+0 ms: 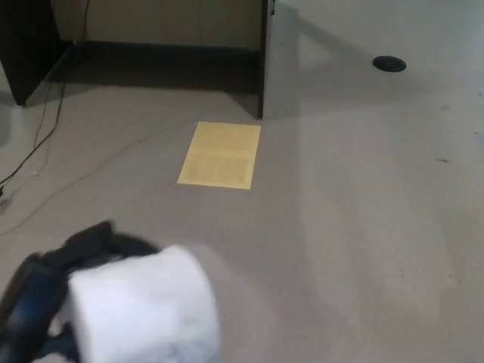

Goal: A person is holding a toilet paper roll and the robot extends its left hand to grab the roll by inserting its thumb into the gap in the middle and brings its hand down by its side. Then it extends its arm again to hand the toilet paper roll back to the person.

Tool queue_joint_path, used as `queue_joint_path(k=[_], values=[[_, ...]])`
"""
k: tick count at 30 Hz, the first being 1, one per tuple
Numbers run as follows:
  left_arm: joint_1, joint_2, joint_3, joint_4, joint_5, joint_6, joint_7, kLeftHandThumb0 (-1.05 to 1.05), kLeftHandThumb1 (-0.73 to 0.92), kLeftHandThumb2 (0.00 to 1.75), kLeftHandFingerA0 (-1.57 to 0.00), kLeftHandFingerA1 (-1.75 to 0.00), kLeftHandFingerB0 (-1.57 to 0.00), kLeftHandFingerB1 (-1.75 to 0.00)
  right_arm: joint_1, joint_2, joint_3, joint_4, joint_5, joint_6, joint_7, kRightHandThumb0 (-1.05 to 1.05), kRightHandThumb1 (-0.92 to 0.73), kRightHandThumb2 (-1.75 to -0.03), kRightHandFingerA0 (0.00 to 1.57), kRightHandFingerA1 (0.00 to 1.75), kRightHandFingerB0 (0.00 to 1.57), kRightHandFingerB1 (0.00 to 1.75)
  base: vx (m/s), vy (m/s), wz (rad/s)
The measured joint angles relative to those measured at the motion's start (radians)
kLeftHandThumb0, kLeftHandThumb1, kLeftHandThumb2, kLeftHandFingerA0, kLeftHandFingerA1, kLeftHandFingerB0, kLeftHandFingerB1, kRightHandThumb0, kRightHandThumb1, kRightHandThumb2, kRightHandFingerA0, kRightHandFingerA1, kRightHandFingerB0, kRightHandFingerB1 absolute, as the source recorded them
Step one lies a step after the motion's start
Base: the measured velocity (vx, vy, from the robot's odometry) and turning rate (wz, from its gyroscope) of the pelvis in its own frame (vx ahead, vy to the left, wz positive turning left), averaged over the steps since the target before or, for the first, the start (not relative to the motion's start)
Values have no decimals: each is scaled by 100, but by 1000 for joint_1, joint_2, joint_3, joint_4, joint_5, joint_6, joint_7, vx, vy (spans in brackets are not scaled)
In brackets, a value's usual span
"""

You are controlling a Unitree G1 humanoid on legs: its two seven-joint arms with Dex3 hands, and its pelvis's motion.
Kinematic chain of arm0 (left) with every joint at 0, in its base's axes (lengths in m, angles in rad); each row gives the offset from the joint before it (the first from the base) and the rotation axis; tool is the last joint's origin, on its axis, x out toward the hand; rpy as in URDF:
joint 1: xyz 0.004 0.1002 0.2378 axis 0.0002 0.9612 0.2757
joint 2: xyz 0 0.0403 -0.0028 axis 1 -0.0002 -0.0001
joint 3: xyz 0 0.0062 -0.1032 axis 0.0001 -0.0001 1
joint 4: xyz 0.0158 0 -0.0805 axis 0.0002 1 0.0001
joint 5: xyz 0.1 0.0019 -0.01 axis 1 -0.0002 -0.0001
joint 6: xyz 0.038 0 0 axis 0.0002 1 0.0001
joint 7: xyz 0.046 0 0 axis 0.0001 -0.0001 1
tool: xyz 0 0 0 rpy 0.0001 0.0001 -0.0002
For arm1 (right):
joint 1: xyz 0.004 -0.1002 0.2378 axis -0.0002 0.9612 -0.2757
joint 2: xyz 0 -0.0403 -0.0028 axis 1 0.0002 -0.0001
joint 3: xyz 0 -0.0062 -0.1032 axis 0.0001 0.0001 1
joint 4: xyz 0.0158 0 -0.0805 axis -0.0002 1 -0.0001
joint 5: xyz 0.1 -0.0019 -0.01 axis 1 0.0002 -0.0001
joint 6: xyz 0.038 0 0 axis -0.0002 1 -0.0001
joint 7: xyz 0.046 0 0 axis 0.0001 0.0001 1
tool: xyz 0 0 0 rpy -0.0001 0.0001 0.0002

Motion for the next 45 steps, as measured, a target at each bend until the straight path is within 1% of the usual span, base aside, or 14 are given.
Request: queue_joint_path(k=[4, 8, 9, 11, 15, 19, 22, 25, 27, 30, 34, 38, 42, 45], values=[[41, 22, 31, 179, 0, -52, 10, 0, 75, 78, -98, -136, -79, -114, 0, 0, 1, 0, 0, 0, 0, -38, -67, -60, 75, 63, 59, 43, 0, 0, 0], [95, 24, 46, 358, 0, -89, 22, 1, 73, 78, -99, -137, -84, -112, 8, 0, 0, 0, 0, -2, 0, -38, -66, -60, 75, 61, 60, 43, 0, 0, 0], [103, 24, 49, 396, 0, -96, 25, -9, 79, 68, -97, -140, -82, -113, 9, 0, 0, 0, 0, -2, 0, -38, -66, -60, 74, 59, 58, 42, 0, 0, 0], [117, 24, 54, 483, 1, -108, 33, -5, 79, 66, -99, -133, -83, -108, 8, 0, 0, 0, 1, -3, 0, -38, -66, -60, 75, 55, 58, 42, 0, 0, 0], [133, 34, 56, 665, 8, -142, 63, -8, 79, 66, -98, -132, -85, -105, 7, 0, 0, -1, 1, -5, -2, -37, -65, -60, 78, 59, 61, 43, 0, 0, 0], [133, 61, 46, 842, 32, -172, 105, -11, 81, 64, -93, -128, -82, -106, 8, 0, 0, 0, 1, -8, -4, -38, -67, -61, 74, 53, 58, 41, 0, 0, 0], [121, 87, 23, 965, 55, -196, 142, -7, 78, 69, -94, -117, -88, -91, 8, 0, -1, 0, 1, -9, -4, -38, -66, -60, 74, 55, 60, 42, 0, 0, 0], [100, 128, -18, 1106, 84, -240, 188, -8, 80, 68, -94, -118, -87, -92, 6, -1, -8, 1, 1, -9, -5, -37, -66, -60, 74, 56, 60, 42, 0, 0, 0], [87, 140, -34, 1154, 94, -260, 206, -9, 80, 66, -94, -122, -87, -93, 4, -1, -8, 0, 1, -9, -5, -37, -66, -60, 76, 60, 61, 43, 0, 0, 0], [73, 144, -50, 1190, 102, -285, 227, -8, 80, 65, -92, -117, -88, -83, 4, -1, -8, -1, 1, -9, -6, -39, -65, -60, 79, 63, 62, 44, 0, 0, 0], [65, 146, -64, 1218, 105, -313, 243, -9, 79, 66, -95, -122, -89, -83, 5, -1, -8, 3, 0, -10, -12, -39, -66, -60, 76, 60, 59, 42, 0, 0, 0], [48, 149, -64, 1224, 104, -324, 250, -6, 80, 66, -92, -126, -87, -94, -3, -1, -7, 2, -1, -9, -13, -37, -66, -60, 80, 62, 60, 43, 0, 0, 0], [41, 149, -65, 1236, 103, -340, 265, -9, 81, 64, -91, -122, -87, -87, -2, -1, -7, 5, -1, -9, -15, -38, -66, -60, 76, 59, 60, 43, 0, 0, 0], [34, 153, -62, 1223, 100, -354, 268, -4, 79, 70, -91, -124, -85, -101, -2, -1, -9, 6, -1, -9, -15, -39, -66, -60, 79, 62, 61, 43, 0, 0, 0]])
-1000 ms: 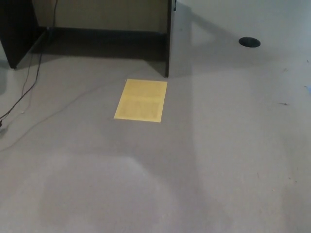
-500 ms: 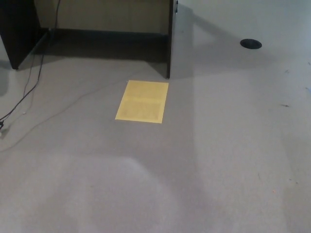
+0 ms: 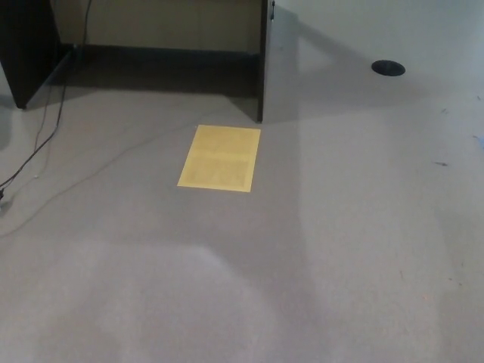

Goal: A person is holding a toilet paper roll and the robot extends its left hand to grab the roll by inserting its thumb into the gap in the middle and brings its hand down by its side. Then it extends its arm again to hand the toilet paper roll back to the person.

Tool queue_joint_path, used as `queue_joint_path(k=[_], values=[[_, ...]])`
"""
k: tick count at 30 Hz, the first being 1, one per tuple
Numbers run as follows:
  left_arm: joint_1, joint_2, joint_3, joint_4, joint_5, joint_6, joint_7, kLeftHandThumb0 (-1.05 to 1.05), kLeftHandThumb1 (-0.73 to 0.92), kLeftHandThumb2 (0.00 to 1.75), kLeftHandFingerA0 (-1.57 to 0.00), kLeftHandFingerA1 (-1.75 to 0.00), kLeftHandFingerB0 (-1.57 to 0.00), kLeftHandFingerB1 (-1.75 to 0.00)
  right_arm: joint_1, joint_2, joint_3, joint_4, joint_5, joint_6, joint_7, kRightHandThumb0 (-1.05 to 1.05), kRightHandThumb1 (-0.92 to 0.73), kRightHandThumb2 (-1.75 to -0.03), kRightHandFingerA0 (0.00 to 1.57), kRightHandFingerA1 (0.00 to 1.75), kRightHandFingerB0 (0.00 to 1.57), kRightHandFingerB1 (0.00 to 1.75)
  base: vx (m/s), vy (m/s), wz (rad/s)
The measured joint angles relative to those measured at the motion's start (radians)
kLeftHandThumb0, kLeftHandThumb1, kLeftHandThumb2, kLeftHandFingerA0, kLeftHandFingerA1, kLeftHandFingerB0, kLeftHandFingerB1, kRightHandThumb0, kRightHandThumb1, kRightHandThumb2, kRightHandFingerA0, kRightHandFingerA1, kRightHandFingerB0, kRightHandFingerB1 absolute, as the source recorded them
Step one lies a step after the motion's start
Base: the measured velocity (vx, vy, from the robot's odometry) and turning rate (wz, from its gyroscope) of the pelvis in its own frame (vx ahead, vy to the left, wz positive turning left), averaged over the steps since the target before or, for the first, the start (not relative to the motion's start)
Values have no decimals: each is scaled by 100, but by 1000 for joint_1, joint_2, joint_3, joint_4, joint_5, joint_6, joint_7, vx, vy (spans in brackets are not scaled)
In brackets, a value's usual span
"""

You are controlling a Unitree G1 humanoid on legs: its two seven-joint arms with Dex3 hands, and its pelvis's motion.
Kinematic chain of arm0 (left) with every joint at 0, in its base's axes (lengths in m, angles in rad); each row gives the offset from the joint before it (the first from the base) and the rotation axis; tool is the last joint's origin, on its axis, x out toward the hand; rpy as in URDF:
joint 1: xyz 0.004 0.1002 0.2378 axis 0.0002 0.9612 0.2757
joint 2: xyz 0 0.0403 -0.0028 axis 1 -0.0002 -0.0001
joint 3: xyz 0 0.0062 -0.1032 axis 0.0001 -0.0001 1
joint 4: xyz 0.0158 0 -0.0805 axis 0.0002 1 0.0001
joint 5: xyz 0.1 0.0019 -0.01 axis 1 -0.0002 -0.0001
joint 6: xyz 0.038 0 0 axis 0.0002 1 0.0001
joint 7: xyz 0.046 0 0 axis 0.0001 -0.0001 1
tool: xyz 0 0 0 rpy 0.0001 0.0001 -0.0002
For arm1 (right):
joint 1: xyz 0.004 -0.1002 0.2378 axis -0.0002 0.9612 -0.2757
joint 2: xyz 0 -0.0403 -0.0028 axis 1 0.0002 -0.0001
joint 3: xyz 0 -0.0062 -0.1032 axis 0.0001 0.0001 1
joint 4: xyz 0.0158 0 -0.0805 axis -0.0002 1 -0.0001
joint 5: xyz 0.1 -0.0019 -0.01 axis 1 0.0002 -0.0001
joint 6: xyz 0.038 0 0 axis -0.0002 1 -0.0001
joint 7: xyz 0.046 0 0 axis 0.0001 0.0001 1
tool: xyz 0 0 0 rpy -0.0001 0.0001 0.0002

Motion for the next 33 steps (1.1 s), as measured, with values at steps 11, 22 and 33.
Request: queue_joint_path(k=[11, 22, 33], values=[[-85, 6, 32, -401, -35, -17, -41, -6, 76, 75, -98, -121, -82, -101, -14, 1, 2, 1, -1, -1, 0, -38, -65, -60, 79, 59, 62, 44, 0, 0, 0], [-296, -12, -15, -851, -34, 84, -103, -9, 72, 73, -94, -132, -89, -90, -20, 1, 2, 2, -1, -1, 0, -38, -65, -60, 77, 58, 60, 43, 0, 0, 0], [-613, -180, -211, -1150, -3, 268, -194, -19, 70, 80, -88, -154, -81, -113, -24, 2, 8, 2, -3, 0, 0, -37, -66, -60, 82, 68, 62, 44, 0, 0, 0]])
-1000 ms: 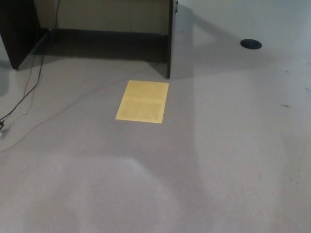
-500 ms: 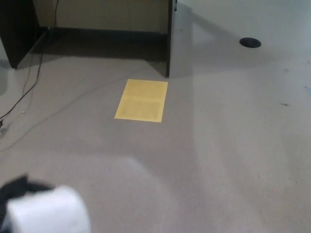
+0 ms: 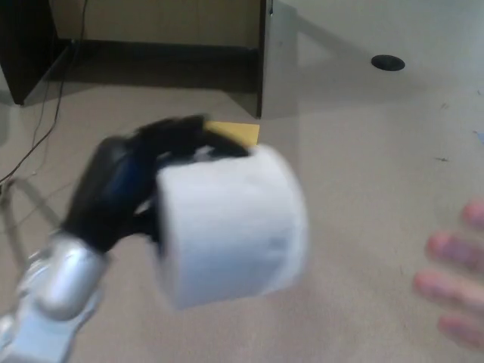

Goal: A person is holding a toilet paper roll and the robot extends its left hand to grab the roll by inserting its thumb into the gap in the middle and brings its hand down by its side. Then it extends its arm again to hand the toilet paper roll back to the person.

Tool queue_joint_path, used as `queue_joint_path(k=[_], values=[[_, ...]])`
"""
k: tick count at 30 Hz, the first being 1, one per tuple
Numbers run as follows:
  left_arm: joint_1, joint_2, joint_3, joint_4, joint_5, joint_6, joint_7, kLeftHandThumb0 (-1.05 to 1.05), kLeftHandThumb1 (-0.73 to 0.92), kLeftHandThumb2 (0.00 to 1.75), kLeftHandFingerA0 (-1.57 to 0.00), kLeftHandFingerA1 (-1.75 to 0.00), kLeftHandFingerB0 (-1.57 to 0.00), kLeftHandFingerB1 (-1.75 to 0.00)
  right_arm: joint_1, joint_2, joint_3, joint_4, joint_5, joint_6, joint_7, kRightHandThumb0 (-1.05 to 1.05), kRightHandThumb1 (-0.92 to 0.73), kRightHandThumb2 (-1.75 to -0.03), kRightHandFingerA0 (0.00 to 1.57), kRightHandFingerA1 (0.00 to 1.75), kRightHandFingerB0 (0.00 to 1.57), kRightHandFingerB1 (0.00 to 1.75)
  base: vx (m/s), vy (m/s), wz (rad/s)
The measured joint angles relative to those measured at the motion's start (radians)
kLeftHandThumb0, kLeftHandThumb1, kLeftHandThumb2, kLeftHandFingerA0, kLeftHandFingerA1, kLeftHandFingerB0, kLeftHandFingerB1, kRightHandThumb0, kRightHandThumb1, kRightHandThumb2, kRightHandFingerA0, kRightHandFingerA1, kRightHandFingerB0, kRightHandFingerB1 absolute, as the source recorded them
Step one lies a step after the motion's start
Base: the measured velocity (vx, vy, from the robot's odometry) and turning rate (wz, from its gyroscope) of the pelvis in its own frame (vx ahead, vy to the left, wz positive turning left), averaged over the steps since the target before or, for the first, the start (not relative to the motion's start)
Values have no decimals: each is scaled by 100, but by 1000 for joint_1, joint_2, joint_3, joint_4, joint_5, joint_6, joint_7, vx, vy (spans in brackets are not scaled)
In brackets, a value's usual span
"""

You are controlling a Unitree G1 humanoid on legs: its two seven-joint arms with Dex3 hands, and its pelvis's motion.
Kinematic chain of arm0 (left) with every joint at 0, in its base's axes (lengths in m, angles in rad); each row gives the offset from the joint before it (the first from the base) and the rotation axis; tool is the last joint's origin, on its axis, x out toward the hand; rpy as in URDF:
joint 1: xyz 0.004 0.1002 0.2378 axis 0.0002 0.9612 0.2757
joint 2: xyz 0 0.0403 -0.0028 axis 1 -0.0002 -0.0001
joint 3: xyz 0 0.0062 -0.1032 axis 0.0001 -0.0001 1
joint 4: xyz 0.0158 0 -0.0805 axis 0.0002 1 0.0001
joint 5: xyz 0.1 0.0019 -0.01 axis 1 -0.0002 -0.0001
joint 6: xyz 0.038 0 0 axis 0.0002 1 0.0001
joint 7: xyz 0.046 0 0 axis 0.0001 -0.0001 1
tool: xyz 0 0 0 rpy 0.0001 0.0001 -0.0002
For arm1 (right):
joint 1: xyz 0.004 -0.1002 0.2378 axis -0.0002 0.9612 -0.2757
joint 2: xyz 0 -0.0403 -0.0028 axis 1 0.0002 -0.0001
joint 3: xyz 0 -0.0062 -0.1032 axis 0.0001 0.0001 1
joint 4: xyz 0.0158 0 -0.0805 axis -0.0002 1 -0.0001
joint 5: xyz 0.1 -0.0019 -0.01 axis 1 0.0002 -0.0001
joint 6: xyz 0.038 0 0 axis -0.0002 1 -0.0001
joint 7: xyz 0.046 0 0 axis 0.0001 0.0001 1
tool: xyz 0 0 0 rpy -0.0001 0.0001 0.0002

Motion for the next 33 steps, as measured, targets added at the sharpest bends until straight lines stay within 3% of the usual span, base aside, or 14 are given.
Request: queue_joint_path(k=[1, 3, 5, 13, 15, 18, 22, 25, 29, 30, 31, 32, 33], values=[[-21, -15, -15, -12, 3, 14, -7, -19, 73, 80, -81, -159, -76, -117, -1, 0, 1, 0, 0, 0, 0, -37, -65, -59, 81, 65, 62, 44, 0, 0, 0], [-82, -55, -55, -48, 14, 54, -26, -20, 73, 79, -84, -160, -82, -109, -2, 2, 2, 0, 0, 0, 0, -37, -65, -59, 79, 64, 62, 44, 0, 0, 0], [-121, -82, -79, -70, 21, 84, -38, -20, 73, 80, -84, -163, -80, -113, -4, 4, 3, 0, -1, 0, 0, -37, -65, -60, 79, 64, 62, 43, 0, 0, 0], [-293, -203, -193, -125, 67, 218, -97, -13, 74, 69, -84, -157, -78, -114, -18, 15, 7, 1, -2, 2, 0, -37, -66, -60, 77, 62, 58, 42, 0, 0, 0], [-330, -229, -223, -129, 81, 253, -113, -15, 73, 61, -91, -151, -90, -93, -23, 21, 8, 2, -2, 5, 0, -38, -66, -60, 78, 62, 59, 42, 0, 0, 0], [-375, -272, -269, -130, 104, 303, -132, -13, 69, 63, -90, -155, -91, -93, -34, 32, 9, 5, -2, 11, 0, -38, -65, -60, 79, 61, 59, 42, 0, 0, 0], [-413, -315, -317, -135, 143, 374, -153, -21, 67, 60, -92, -149, -97, -62, -46, 41, 12, 11, -2, 20, 1, -37, -66, -60, 76, 60, 58, 43, 0, 0, 0], [-427, -330, -346, -150, 175, 430, -171, -17, 71, 61, -91, -151, -95, -78, -52, 46, 12, 16, -2, 26, 3, -38, -66, -61, 79, 59, 59, 43, 0, 0, 0], [-421, -346, -376, -186, 214, 495, -187, -13, 72, 64, -92, -152, -92, -82, -53, 46, 21, 26, -5, 33, 5, -38, -66, -60, 77, 58, 58, 43, 0, 0, 0], [-413, -347, -380, -194, 220, 504, -188, -20, 70, 60, -96, -144, -85, -51, -52, 46, 23, 27, -5, 34, 5, -37, -66, -60, 76, 58, 57, 43, 0, 0, 0], [-406, -348, -383, -198, 225, 508, -187, -30, 64, 60, -87, -123, -65, -41, -52, 46, 24, 28, -6, 35, 6, -37, -66, -60, 77, 60, 58, 43, 0, 0, 0], [-390, -348, -390, -204, 239, 512, -183, -46, 55, 57, -71, -57, -33, -32, -52, 46, 26, 28, -6, 36, 7, -38, -66, -60, 78, 59, 58, 43, 0, 0, 0], [-384, -348, -392, -205, 244, 513, -181, -46, 55, 57, -71, -57, -33, -32, -51, 46, 27, 28, -6, 36, 7, -38, -66, -60, 78, 59, 58, 43, 0, 0, 0]])
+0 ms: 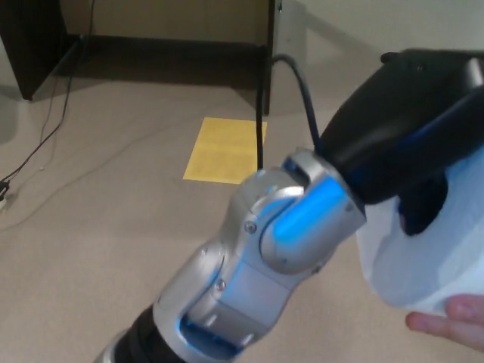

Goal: A person is holding a toilet paper roll and the robot extends its left hand to grab the roll by inserting its thumb into the gap in the middle and brings its hand down by its side. Then it extends its arm again to hand the toilet paper roll back to the person.

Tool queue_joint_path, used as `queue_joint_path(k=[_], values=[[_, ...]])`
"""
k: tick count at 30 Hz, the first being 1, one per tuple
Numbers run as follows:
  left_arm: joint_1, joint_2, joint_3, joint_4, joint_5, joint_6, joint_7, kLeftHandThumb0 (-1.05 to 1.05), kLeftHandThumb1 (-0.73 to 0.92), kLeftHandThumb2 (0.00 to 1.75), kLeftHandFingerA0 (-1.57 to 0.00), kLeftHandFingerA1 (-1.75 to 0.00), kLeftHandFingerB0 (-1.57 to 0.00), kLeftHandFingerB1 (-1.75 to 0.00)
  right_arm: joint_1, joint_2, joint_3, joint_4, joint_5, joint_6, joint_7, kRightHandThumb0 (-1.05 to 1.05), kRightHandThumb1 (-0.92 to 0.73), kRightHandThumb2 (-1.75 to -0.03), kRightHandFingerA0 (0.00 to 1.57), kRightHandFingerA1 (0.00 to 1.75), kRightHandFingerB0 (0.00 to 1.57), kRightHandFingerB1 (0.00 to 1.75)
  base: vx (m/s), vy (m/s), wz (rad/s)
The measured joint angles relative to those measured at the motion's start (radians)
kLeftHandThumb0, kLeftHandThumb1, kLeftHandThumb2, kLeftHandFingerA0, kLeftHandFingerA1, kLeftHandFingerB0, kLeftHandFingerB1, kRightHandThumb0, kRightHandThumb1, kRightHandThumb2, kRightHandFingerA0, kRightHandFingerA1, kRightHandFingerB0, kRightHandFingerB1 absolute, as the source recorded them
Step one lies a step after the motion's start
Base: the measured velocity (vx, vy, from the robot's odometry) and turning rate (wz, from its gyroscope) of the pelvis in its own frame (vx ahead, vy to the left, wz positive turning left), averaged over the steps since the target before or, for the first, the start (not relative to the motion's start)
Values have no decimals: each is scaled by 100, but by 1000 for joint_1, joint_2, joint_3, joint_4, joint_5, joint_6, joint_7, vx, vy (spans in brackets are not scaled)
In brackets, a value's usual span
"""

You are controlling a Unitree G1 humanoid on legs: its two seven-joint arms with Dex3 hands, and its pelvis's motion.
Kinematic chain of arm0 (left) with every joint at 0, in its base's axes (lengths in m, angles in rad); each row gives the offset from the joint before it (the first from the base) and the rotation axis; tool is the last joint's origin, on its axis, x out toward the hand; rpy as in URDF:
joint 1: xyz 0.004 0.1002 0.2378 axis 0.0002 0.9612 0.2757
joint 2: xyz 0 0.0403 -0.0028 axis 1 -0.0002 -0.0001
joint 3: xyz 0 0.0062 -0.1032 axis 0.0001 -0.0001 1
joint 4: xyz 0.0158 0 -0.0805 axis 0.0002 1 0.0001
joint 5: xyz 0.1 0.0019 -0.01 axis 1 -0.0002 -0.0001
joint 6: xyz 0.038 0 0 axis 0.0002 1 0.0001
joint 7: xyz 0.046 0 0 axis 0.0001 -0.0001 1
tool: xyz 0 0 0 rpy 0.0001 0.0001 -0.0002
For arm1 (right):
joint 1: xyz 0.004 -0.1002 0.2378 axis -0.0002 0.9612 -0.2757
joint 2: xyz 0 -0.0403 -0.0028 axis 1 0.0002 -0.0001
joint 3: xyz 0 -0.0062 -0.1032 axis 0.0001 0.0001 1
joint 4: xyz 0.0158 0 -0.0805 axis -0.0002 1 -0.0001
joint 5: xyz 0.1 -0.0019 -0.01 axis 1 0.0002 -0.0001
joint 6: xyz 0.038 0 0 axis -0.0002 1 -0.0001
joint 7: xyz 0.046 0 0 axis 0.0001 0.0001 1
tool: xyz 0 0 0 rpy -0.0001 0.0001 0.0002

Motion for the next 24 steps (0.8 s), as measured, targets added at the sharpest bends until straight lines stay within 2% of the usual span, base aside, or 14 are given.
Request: queue_joint_path(k=[1, 2, 3, 4, 7, 10, 11, 12, 15, 16, 19, 22, 23, 24], values=[[19, 0, -9, -15, 18, 9, 5, -54, 51, 56, -51, -40, -20, -29, 3, 0, 3, 0, -1, 0, 0, -38, -66, -60, 77, 58, 58, 43, 0, 0, 0], [33, 0, -16, -30, 31, 17, 6, -67, 40, 75, -12, -41, -2, -17, 6, 0, 5, 0, -2, -1, 0, -38, -66, -60, 76, 57, 58, 42, 0, 0, 0], [43, 1, -20, -48, 42, 29, 3, -73, 46, 56, -9, -29, 0, -12, 8, 0, 6, 1, -3, -1, 0, -38, -66, -60, 77, 58, 57, 42, 0, 0, 0], [54, 5, -24, -73, 53, 45, -5, -75, 48, 81, -8, -17, 0, 0, 11, 0, 8, 2, -4, -1, 0, -38, -66, -60, 77, 59, 58, 42, 0, 0, 0], [67, 26, -21, -118, 81, 80, -30, -72, 45, 80, -3, -14, 0, -2, 14, 0, 12, 3, -6, 0, 0, -38, -66, -60, 80, 62, 58, 42, 0, 0, 0], [76, 50, -8, -134, 87, 91, -50, -67, 42, 79, -1, -12, 0, -6, 14, 0, 16, 3, -9, 0, 0, -38, -66, -60, 79, 65, 59, 43, 0, 0, 0], [81, 61, -2, -147, 86, 97, -62, -68, 41, 79, 0, -13, 0, -7, 14, 0, 17, 3, -10, -1, 0, -38, -66, -60, 77, 59, 57, 42, 0, 0, 0], [85, 70, 4, -159, 85, 102, -73, -70, 45, 79, -3, -13, 0, -1, 15, 0, 18, 3, -11, -1, 0, -37, -66, -60, 77, 58, 56, 42, 0, 0, 0], [87, 97, 30, -197, 70, 119, -114, -63, 39, 77, 0, -15, 0, -8, 15, -1, 20, 3, -14, -1, 0, -36, -66, -60, 79, 61, 56, 42, 0, 0, 0], [88, 106, 46, -211, 59, 126, -131, -65, 35, 70, 0, -13, 0, -5, 15, -2, 20, 3, -15, -1, 0, -36, -66, -60, 79, 60, 56, 42, 0, 0, 0], [84, 139, 106, -248, 9, 148, -186, -64, 33, 67, 0, -12, 0, -5, 10, -2, 23, 2, -21, -1, -1, -37, -67, -60, 79, 62, 56, 42, 0, 0, 0], [75, 173, 166, -274, -39, 172, -234, -57, 36, 73, 0, -11, 0, -9, -3, -2, 24, 1, -24, -1, -1, -37, -66, -60, 76, 57, 56, 43, 0, 0, 0], [72, 182, 184, -281, -54, 179, -246, -58, 40, 54, 0, -19, 0, -14, -5, -2, 23, 1, -24, -1, -1, -37, -65, -60, 75, 58, 57, 43, 0, 0, 0], [70, 192, 205, -289, -71, 187, -261, -50, 33, 73, 0, -18, 0, -16, -7, -2, 22, 1, -24, -1, -1, -37, -65, -60, 74, 56, 57, 43, 0, 0, 0]])
